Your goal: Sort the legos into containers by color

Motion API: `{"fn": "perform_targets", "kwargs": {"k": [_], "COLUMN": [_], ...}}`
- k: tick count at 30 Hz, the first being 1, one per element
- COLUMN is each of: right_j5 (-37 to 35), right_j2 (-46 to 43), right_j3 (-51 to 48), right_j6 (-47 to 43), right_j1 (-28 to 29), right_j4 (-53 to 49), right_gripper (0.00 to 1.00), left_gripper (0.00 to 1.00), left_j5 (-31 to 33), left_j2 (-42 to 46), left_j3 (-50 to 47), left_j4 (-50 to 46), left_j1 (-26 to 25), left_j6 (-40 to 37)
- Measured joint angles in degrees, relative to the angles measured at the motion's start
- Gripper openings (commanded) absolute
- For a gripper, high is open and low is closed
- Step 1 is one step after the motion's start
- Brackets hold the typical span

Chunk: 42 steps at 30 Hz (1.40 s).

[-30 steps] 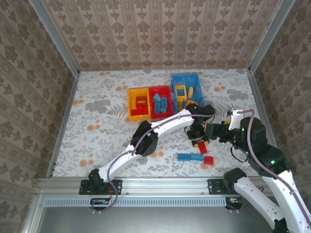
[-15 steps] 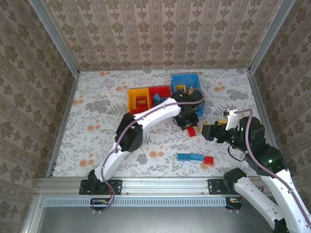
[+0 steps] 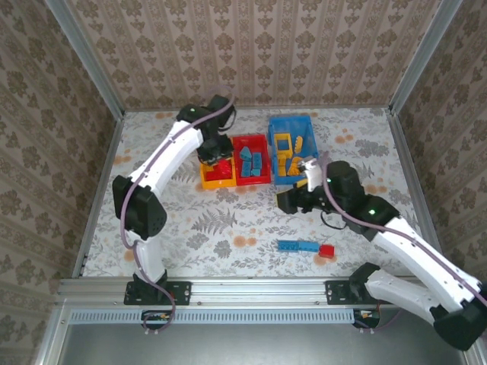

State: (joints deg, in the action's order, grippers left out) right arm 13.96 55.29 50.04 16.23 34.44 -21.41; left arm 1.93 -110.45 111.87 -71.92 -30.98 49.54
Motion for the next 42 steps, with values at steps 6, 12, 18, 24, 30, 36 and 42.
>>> {"fn": "perform_targets", "kwargs": {"k": [6,12,18,24,30,36,42], "right_j5": [-1.55,-1.77,-2.23,-3.06,-4.39,-8.26,-10.78], "right_j2": [7.69,11.15,12.2,12.24,12.37,12.94,13.94], "right_j3": [0.66,2.54,2.54,2.54,2.71,3.5,3.5], "right_j6": [0.22,0.2,0.44,0.31,-3.06,-6.23,-8.57], "right_j1": [0.7,0.7,0.52,-0.07,0.35,4.92,12.04], "right_j4": [5.38,7.15,7.52,6.19,-2.14,-14.82,-20.04], "right_gripper": [0.82,0.82,0.82,0.82,0.82,0.82,0.85], "left_gripper": [0.31,0.31,0.33,0.48,0.53,0.61,0.64], "left_j5": [5.35,8.44,9.77,9.88,9.86,9.4,7.93], "left_j2": [-10.82,-21.53,-24.83,-24.85,-24.85,-24.79,-19.08], "left_j3": [11.85,21.55,22.27,21.16,21.07,21.07,16.2], "left_j4": [-3.06,-4.76,-5.86,-5.7,-5.7,-5.88,-4.9], "left_j1": [3.34,3.45,4.02,4.02,3.96,3.45,1.57], "left_j6": [-7.39,-11.87,-14.14,-15.32,-15.78,-15.72,-15.13]}}
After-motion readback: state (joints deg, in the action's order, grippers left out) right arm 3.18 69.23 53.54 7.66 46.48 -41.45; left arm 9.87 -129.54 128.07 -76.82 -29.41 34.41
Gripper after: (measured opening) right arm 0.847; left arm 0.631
